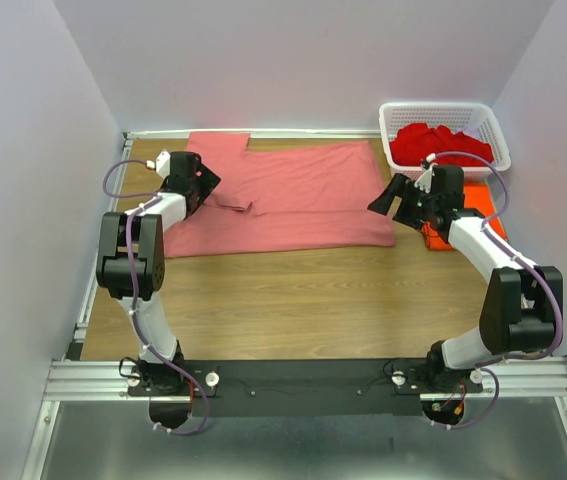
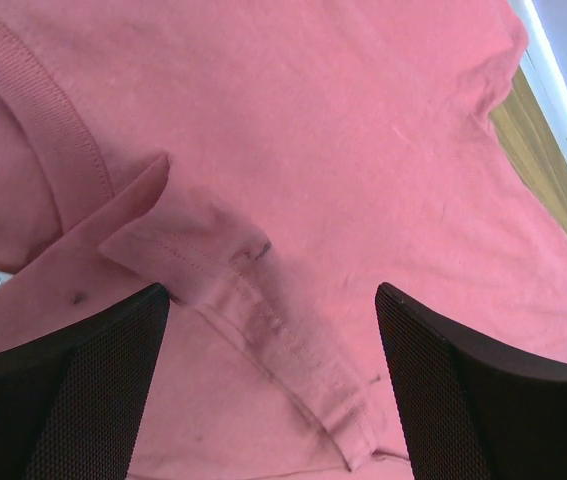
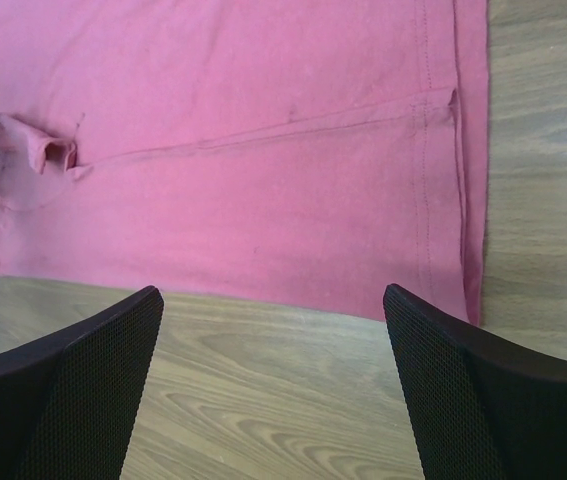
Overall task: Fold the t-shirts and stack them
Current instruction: Fold the tshirt
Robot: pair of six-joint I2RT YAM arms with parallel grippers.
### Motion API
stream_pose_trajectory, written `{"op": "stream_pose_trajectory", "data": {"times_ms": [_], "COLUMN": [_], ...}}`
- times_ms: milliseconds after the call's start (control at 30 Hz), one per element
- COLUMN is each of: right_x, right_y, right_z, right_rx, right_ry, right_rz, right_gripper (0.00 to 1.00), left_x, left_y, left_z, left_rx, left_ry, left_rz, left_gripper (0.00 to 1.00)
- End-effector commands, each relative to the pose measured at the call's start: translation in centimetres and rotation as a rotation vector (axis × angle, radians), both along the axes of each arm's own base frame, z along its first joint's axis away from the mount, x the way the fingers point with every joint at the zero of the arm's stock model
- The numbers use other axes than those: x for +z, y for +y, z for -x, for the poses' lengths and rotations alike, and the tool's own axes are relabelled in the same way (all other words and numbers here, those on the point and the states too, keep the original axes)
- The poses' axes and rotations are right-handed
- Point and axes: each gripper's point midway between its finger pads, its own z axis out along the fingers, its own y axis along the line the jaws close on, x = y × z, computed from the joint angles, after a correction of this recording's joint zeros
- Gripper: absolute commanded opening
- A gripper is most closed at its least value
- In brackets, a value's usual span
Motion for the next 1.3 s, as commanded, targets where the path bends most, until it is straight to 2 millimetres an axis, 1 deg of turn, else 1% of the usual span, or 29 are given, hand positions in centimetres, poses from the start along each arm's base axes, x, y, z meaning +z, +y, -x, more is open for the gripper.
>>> {"op": "stream_pose_trajectory", "data": {"times_ms": [0,133,167,200,233,300,333,367,433,533,567,600,667,700,767,800,833,867,900,967,1000,1033,1067,1100,1133,1167,1200,1233,1267], "right_x": [0.1,0.1,0.1,0.1,0.0,0.0,-0.1,0.0,0.1,0.3,0.4,0.4,0.4,0.5,0.5,0.4,0.4,0.5,0.3,0.4,0.1,-0.1,-0.2,-0.4,-0.7,-1.1,-1.5,-1.9,-2.7], "right_y": [-0.2,-0.4,-0.4,-0.5,-0.6,-0.6,-0.6,-0.6,-0.6,-0.8,-0.8,-0.7,-0.6,-0.6,-0.5,-0.4,-0.3,-0.2,0.0,0.6,0.8,1.0,1.3,1.3,1.4,1.5,1.6,1.6,1.3], "right_z": [0.6,0.6,0.6,0.6,0.6,0.6,0.6,0.6,0.6,0.5,0.5,0.5,0.7,0.7,0.8,0.8,0.8,0.8,0.8,0.8,0.8,0.9,1.0,1.1,1.2,1.2,1.3,1.4,1.4], "right_rx": [0.011,0.007,0.006,0.004,0.003,0.002,0.003,0.002,0.004,0.0,0.001,0.003,0.007,0.009,0.015,0.02,0.024,0.028,0.035,0.058,0.065,0.072,0.082,0.079,0.079,0.08,0.08,0.085,0.069], "right_ry": [0.006,0.006,0.005,0.007,0.008,0.01,0.012,0.01,0.01,0.006,0.004,0.007,0.01,0.01,0.013,0.015,0.017,0.019,0.028,0.035,0.047,0.057,0.065,0.076,0.085,0.096,0.111,0.12,0.141], "right_rz": [0.024,0.033,0.037,0.041,0.044,0.046,0.047,0.046,0.052,0.056,0.057,0.057,0.053,0.052,0.047,0.046,0.039,0.032,0.024,-0.007,-0.019,-0.029,-0.043,-0.051,-0.055,-0.062,-0.072,-0.07,-0.064], "right_gripper": [0.98,0.98,0.98,0.98,0.98,0.98,0.98,0.98,0.98,0.98,0.98,0.98,0.98,0.98,0.98,0.98,0.98,0.98,0.98,0.97,0.97,0.96,0.95,0.94,0.93,0.93,0.93,0.93,0.92], "left_x": [-0.1,0.2,0.8,0.5,1.1,1.0,0.4,0.9,0.9,1.2,2.1,2.4,3.9,5.0,6.2,7.0,8.3,9.0,10.2,11.5,11.5,12.4,11.4,11.1,11.9,9.7,9.1,9.8,7.2], "left_y": [0.9,0.8,0.7,0.5,0.4,0.0,-0.1,-0.4,-1.0,-1.4,-1.7,-1.9,-2.0,-2.0,-1.9,-1.7,-1.5,-1.3,-1.1,-0.6,-0.4,-0.1,0.6,1.1,1.6,2.9,3.1,4.2,5.5], "left_z": [-1.5,-2.4,-3.0,-3.3,-4.0,-4.6,-4.9,-5.5,-6.4,-7.2,-7.8,-7.9,-8.3,-8.3,-8.3,-8.4,-8.3,-8.2,-8.0,-7.6,-6.9,-5.9,-4.8,-3.9,-2.8,-1.0,0.1,1.2,3.3], "left_rx": [0.037,0.034,0.024,0.012,0.005,-0.016,-0.023,-0.037,-0.064,-0.096,-0.108,-0.122,-0.144,-0.158,-0.166,-0.163,-0.168,-0.164,-0.162,-0.147,-0.144,-0.135,-0.123,-0.111,-0.101,-0.082,-0.084,-0.065,-0.045], "left_ry": [-0.018,-0.03,-0.047,-0.042,-0.059,-0.063,-0.053,-0.068,-0.076,-0.087,-0.107,-0.114,-0.144,-0.166,-0.187,-0.202,-0.223,-0.234,-0.249,-0.259,-0.235,-0.226,-0.191,-0.172,-0.179,-0.125,-0.107,-0.116,-0.054], "left_rz": [-0.032,-0.037,-0.04,-0.039,-0.039,-0.037,-0.036,-0.031,-0.019,-0.029,-0.032,-0.032,-0.049,-0.062,-0.081,-0.094,-0.117,-0.133,-0.143,-0.164,-0.171,-0.179,-0.184,-0.183,-0.179,-0.172,-0.159,-0.158,-0.161], "left_gripper": [0.92,0.92,0.92,0.92,0.92,0.92,0.92,0.92,0.92,0.92,0.92,0.92,0.92,0.92,0.92,0.92,0.92,0.92,0.92,0.92,0.92,0.91,0.9,0.88,0.87,0.86,0.85,0.82,0.81]}}
